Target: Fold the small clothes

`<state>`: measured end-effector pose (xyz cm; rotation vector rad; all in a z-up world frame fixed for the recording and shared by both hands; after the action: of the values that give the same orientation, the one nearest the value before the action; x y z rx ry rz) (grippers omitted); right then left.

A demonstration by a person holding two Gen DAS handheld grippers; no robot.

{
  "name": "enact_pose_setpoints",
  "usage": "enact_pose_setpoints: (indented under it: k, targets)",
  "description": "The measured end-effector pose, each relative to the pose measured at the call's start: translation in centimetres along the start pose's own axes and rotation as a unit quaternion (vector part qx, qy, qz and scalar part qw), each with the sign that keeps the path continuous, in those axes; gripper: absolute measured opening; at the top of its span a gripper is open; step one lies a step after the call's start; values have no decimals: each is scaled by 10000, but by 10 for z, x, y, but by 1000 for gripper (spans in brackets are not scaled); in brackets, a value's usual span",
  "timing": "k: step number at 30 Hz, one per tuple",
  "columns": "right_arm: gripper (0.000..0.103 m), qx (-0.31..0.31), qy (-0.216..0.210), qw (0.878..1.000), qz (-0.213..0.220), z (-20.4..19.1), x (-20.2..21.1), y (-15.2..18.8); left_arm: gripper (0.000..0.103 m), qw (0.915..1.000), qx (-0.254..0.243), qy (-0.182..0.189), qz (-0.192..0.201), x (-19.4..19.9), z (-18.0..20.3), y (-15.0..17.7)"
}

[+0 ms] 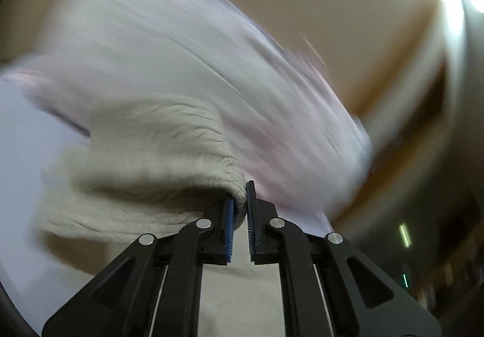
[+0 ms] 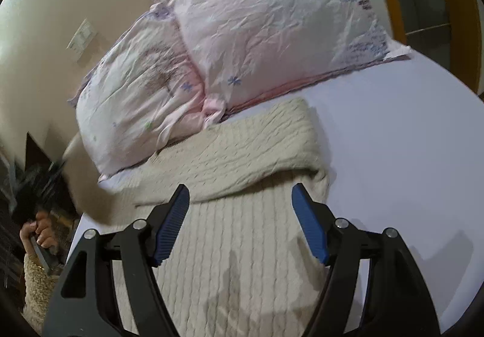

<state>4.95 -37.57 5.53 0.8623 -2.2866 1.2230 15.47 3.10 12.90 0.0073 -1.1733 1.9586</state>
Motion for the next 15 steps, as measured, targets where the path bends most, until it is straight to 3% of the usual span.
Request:
enact_pose_setpoints:
  k: [3,5,8,9,10,12,15]
  targets:
    - [72,121,-76,9995,-297,0,2,14,7,9894,-605,545,-1201,-69,63,45]
    - [76,147,-178,9985,-494,6,14,25,7,9852,-791,575,-1407,-74,74,63]
    - [80,237,-260,9975,-612,22,42,40,11,9862,-987,289,-1298,-40,67,70]
    - [80,231,-361,9968,-678,28,51,46,19,9872,-978,215,-1244,-18,61,73]
    - [80,166,-537,9954,-780,38,63,54,36,9883,-981,156,-1158,3,55,76]
    - [80,-32,-859,9915,-979,52,77,66,59,9899,-999,0,-1002,50,41,91]
    - [80,-420,-1320,9788,-1508,72,90,95,66,9900,-901,-387,-1014,117,13,123]
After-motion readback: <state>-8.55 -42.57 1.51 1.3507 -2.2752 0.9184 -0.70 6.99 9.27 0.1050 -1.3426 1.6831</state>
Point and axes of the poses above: each gripper's, at about its wrist camera, not at the fingertips, and x roughly against the way its jaws point, z to its right, y to its underside, the point moved 1 cm from there along -x, roughly the way its jaws point, and after that the axes turned 4 degrees about -x, right-handed, at the moved point
